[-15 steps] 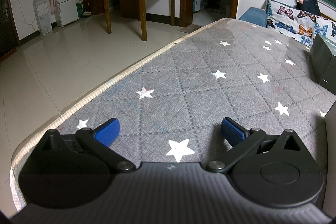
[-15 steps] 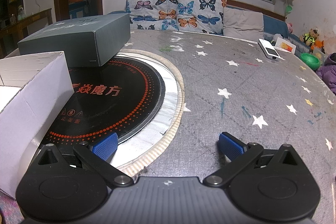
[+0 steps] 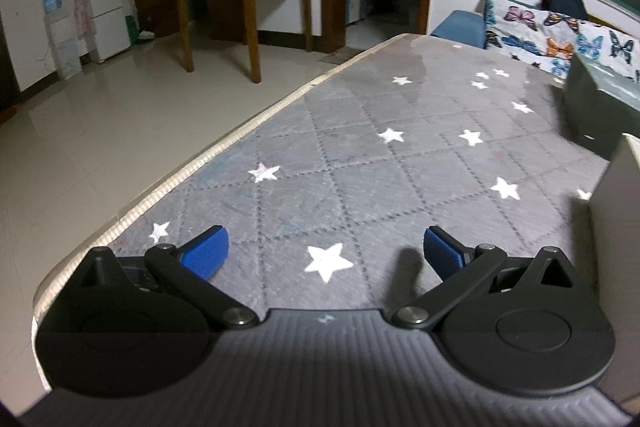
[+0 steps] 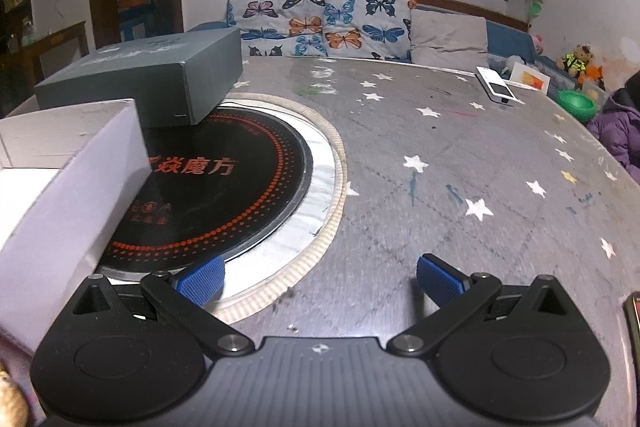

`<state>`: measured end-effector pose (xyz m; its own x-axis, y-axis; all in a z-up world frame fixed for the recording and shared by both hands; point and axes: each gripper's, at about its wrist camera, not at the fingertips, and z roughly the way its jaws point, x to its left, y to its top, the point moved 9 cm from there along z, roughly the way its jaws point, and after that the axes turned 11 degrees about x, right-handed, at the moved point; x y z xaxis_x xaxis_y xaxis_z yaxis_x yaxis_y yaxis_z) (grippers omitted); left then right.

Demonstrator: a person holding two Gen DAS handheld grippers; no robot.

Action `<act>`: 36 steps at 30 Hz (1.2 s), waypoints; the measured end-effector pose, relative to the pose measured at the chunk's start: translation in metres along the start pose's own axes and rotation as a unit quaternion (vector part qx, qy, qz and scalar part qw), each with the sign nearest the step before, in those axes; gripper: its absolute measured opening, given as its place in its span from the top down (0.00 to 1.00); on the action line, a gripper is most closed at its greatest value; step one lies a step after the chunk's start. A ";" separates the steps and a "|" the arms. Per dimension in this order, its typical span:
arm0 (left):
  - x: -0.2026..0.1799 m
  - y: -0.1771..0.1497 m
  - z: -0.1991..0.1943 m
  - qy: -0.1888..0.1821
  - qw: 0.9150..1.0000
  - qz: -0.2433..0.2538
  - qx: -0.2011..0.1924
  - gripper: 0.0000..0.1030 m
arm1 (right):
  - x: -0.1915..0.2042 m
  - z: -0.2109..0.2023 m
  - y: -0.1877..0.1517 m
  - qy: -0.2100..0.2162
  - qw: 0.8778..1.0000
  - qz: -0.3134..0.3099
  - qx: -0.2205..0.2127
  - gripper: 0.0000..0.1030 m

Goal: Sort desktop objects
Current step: 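Move the left tool toward the toys beside the white box, then close the left tool on the beige peanut-shaped toy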

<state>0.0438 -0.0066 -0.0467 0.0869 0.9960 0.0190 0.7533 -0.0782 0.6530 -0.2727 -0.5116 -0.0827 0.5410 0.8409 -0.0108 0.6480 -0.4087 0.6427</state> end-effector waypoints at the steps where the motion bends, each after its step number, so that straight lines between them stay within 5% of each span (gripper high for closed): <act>1: -0.001 -0.001 -0.004 -0.004 1.000 0.002 0.000 0.00 | 0.002 -0.002 -0.001 0.000 1.000 -0.002 0.001 0.00; 22: -0.041 -0.035 -0.111 -0.098 0.990 0.099 -0.017 0.00 | 0.043 -0.068 -0.048 0.057 0.995 -0.074 0.029 0.00; 29: -0.078 -0.045 -0.145 -0.158 0.976 0.149 -0.019 0.00 | 0.065 -0.093 -0.061 0.095 0.990 -0.100 0.026 0.00; 36: -0.118 -0.059 -0.174 -0.216 0.953 0.212 -0.018 0.00 | 0.092 -0.108 -0.067 0.133 0.983 -0.122 0.027 0.01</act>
<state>-0.1244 -0.1126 0.0442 0.6443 0.7645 -0.0221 0.5686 -0.4594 0.6824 -0.3249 -0.3684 -0.0440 0.2106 0.9765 0.0464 0.7728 -0.1954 0.6039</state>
